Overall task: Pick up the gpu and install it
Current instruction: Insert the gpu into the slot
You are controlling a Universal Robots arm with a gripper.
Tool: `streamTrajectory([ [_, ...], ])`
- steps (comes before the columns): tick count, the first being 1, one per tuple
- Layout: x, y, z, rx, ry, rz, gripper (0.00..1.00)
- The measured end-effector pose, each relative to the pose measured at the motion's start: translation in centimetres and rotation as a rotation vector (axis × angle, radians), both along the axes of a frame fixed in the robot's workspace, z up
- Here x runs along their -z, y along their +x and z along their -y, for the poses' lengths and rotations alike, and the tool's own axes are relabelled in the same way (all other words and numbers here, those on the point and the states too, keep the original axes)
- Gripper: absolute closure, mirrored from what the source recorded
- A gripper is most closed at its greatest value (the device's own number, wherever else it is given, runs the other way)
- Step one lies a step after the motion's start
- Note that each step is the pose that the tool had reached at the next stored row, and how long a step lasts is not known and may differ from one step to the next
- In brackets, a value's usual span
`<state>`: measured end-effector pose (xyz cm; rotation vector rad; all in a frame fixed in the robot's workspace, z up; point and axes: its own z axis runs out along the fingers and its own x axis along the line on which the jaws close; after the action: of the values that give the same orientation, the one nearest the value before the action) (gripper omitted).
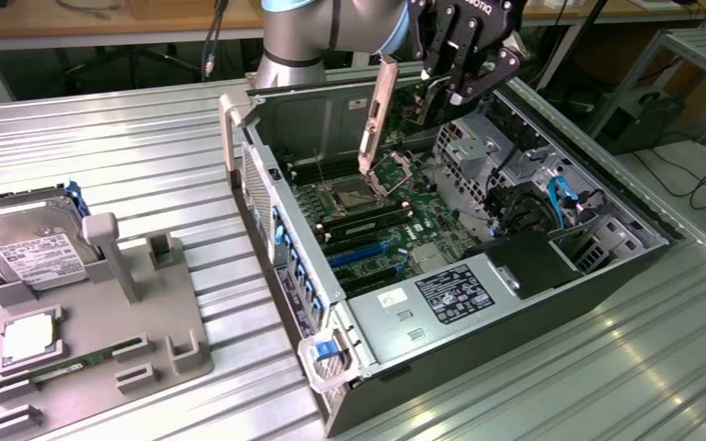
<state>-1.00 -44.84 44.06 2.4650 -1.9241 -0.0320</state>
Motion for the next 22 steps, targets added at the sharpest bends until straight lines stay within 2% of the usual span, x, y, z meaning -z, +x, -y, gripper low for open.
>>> streamTrajectory([
  [5,0.46,0.0,-0.01,-0.002,-0.0001,0.0005,0.72],
  [14,1.92,0.0,-0.01,0.157,-0.0002,0.0005,0.72],
  [15,2.06,0.0,0.02,0.160,-0.0001,0.0006,0.72],
  [18,2.55,0.0,0.51,0.161,0.0003,0.0013,0.72],
  [22,3.13,0.0,0.51,0.164,0.0024,0.0009,0.72],
])
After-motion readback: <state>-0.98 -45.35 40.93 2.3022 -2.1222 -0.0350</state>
